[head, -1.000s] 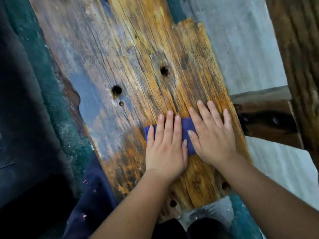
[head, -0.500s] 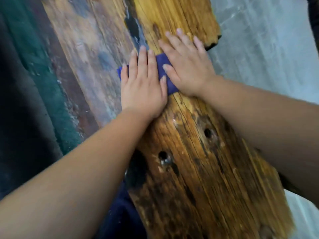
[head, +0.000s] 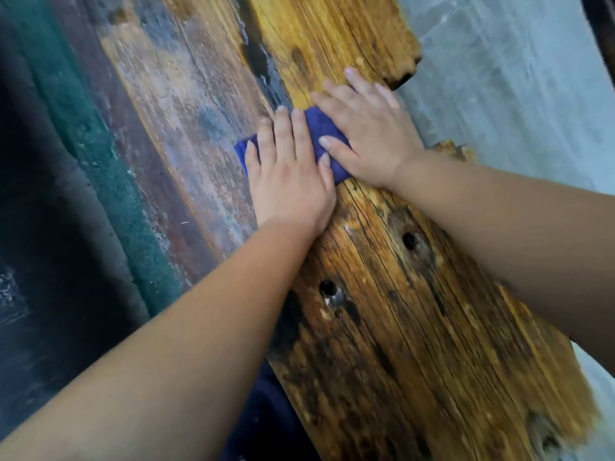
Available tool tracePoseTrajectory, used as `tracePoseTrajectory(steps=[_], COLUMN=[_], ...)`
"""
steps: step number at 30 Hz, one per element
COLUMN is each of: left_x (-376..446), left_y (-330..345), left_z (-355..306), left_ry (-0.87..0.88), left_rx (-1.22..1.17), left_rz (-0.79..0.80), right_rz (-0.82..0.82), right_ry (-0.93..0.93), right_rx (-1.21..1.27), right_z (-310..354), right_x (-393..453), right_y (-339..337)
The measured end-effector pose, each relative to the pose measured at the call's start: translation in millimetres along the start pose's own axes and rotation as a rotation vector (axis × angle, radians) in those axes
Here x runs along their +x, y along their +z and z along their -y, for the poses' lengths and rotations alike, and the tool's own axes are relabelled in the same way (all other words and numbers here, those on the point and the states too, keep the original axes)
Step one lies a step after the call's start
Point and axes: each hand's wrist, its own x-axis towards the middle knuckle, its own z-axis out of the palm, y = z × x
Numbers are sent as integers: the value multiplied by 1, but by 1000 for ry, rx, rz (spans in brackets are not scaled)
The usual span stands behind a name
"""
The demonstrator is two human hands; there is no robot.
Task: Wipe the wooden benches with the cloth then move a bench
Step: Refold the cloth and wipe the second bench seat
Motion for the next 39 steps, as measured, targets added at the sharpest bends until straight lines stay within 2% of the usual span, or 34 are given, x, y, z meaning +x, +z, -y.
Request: tracePoseTrajectory(steps=[6, 9, 14, 17, 20, 22, 26, 32, 39], left_x=[-129, -208, -311, -336, -338, -330, -293, -149, -36], left_y=[23, 31, 42, 44, 52, 54, 55, 49, 32], left_z=[-72, -119, -170, -176, -175, -177, -176, -161, -112], left_ry=[24, 20, 183, 277, 252, 217, 224, 241, 314], left_rx=[-81, -137, -122, -49, -2, -36, -113, -154, -69], left_rz=[101, 221, 372, 394, 305, 309, 325, 200, 119], right_rz=[63, 144, 233, 215, 154, 127, 109, 9, 21], right_ry=[89, 161, 366, 511, 636, 690, 634, 643, 603], right_rx=[-85, -116, -78, 14, 167, 188, 160, 101, 75], right_z=[-7, -10, -7, 12, 30, 30, 9, -38, -46], right_x=[-156, -250, -392, -428, -423, -409, -371, -236, -117], right_y=[21, 32, 43, 45, 50, 53, 51, 28, 7])
